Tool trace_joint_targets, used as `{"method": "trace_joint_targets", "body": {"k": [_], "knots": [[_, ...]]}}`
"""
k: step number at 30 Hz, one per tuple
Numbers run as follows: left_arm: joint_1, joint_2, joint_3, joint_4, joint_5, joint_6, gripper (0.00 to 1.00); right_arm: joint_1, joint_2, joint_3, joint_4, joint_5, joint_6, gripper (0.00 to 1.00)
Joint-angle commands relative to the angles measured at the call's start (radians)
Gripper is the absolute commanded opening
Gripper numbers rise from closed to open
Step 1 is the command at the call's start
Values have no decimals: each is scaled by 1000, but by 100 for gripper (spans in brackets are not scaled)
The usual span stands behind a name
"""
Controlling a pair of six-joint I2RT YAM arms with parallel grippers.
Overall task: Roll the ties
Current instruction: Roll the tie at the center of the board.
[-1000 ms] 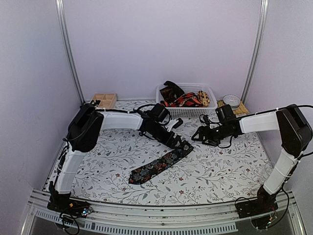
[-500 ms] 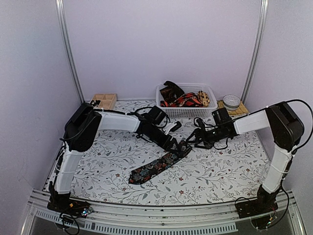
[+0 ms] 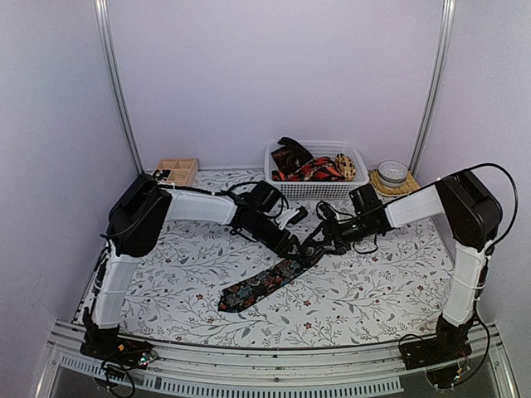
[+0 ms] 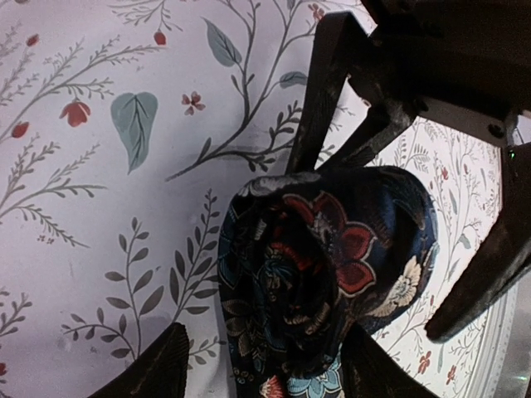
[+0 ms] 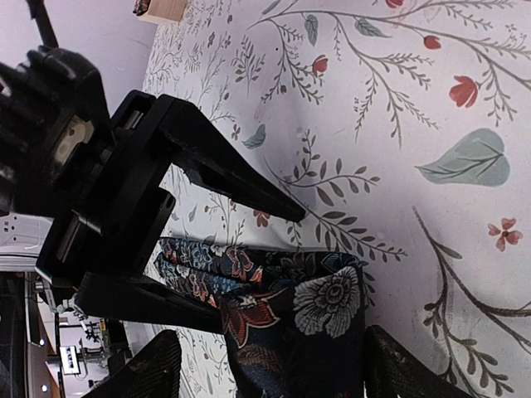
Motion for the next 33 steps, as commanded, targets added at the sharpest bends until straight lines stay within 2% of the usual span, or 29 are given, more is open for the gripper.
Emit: {"method": "trace_joint_targets", "body": {"k": [1,10,12,15,21,26,33], "knots": [[-2,37,-60,-132,-67,7,62,14,78,27,-25,-36,-30,72],[-1,30,-74,-121,-70,0,62,51,83,34,-88,36,-81,67],[-1,29,-75,-121,-71,-1,62,59,80,37,-102,65,-90,64],[-1,26,-77,-119,-73,-2,62,70,69,38,-115,110,-99,52],[7,-4,-105,-88,-35,-26,64,80,13,28,-136,241,-112,44],[17,-85,-199,-18,5,-73,70,93,-48,27,-170,395,-123,40],[34,-219,-387,46,-10,-111,72,156,-123,53,-242,643,-162,40]]}}
